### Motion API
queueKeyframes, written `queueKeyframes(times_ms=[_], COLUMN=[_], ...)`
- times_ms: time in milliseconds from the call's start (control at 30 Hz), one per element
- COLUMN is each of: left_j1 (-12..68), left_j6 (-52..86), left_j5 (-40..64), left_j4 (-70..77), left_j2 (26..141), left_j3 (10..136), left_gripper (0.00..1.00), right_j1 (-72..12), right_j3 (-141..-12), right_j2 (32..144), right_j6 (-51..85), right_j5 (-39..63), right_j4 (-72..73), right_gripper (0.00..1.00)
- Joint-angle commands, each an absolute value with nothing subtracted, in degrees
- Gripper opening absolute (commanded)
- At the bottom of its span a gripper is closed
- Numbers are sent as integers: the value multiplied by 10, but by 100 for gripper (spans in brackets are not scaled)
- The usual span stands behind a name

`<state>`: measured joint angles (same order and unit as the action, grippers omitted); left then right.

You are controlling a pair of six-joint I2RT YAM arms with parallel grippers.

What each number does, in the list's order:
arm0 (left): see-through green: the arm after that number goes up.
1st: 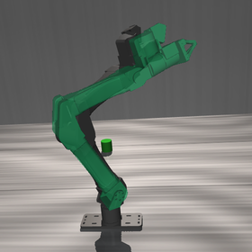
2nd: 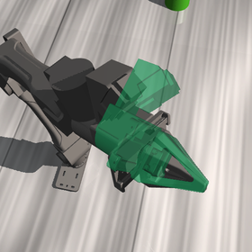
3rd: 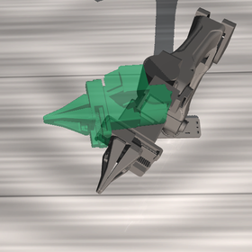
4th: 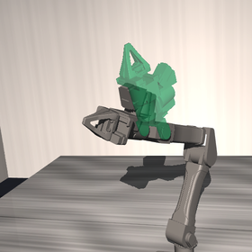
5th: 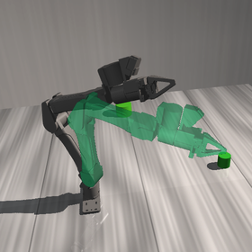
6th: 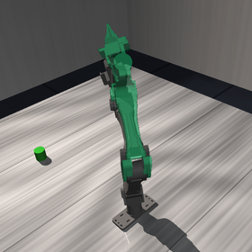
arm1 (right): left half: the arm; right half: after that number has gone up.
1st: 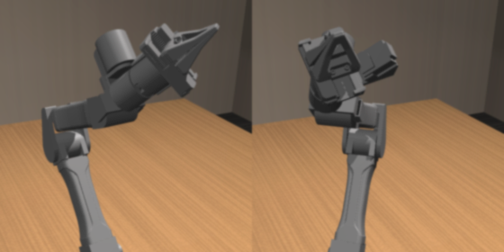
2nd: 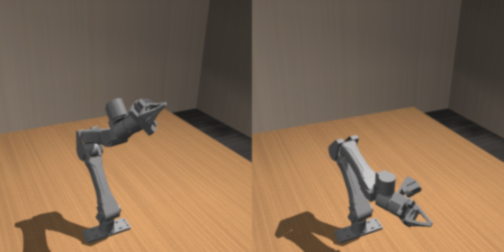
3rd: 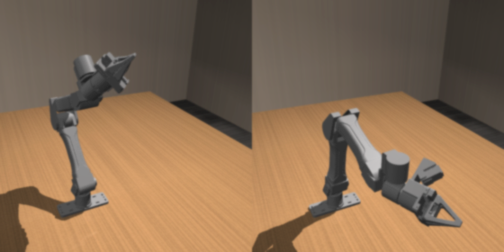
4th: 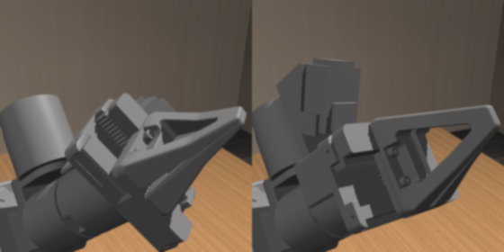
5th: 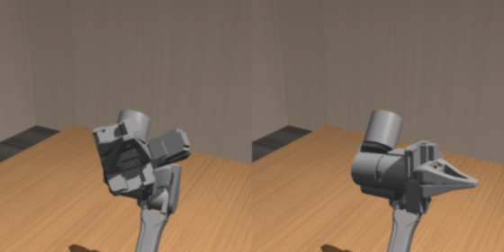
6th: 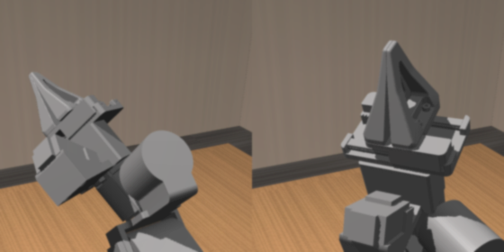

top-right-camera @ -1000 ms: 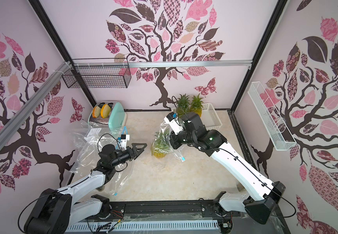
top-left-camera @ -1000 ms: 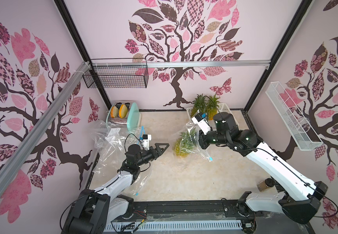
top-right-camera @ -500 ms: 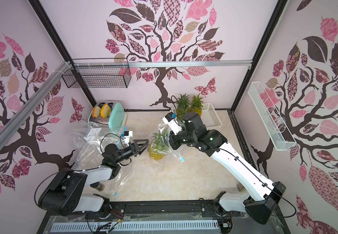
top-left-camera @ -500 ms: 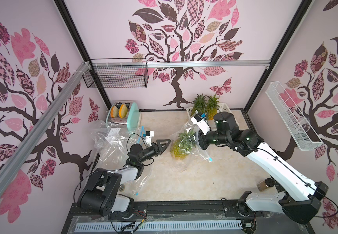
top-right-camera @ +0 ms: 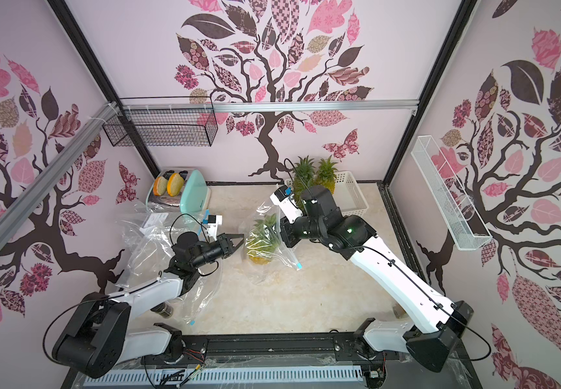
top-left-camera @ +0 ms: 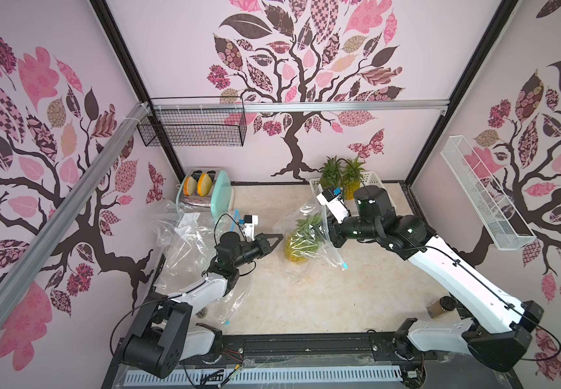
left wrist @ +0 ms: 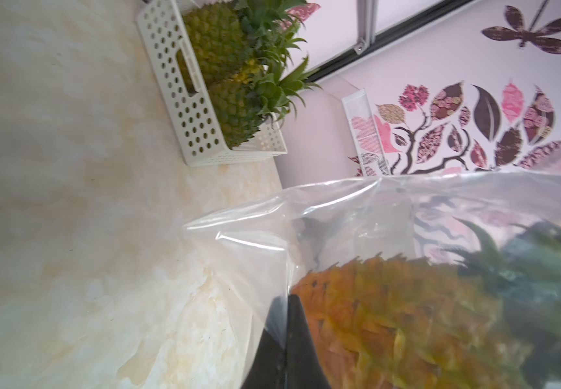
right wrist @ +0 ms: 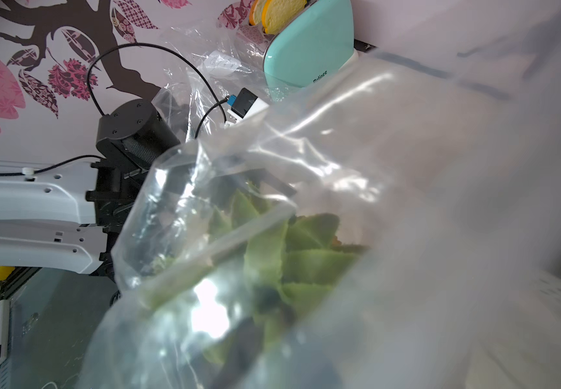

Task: Open the zip-top bag and take out the pineapple
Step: Pick up the pineapple from the zipper food storage bag.

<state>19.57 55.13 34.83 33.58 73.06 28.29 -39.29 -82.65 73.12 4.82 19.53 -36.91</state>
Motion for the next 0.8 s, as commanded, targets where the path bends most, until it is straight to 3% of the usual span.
queueKeyframes(times_ms=[0, 200, 600, 767], left_j1=[192, 190, 187, 195], left_j6=[406, 398, 397, 396], left_j5=[245, 194, 189, 192], left_j4=[97, 71, 45, 44], left_j2=[728, 787, 837, 847], left_j3=[301, 290, 328, 338], left_gripper=[0, 0, 0, 0], right_j1=[-394, -393, -389, -387], right_j3=[-890, -949, -1006, -995], right_j2=[716, 720, 674, 665], right_j6=[40, 40, 55, 73], right_j5=[173, 126, 24, 44], right_j4=[-358, -384, -346, -299], right_gripper=[0, 0, 0, 0])
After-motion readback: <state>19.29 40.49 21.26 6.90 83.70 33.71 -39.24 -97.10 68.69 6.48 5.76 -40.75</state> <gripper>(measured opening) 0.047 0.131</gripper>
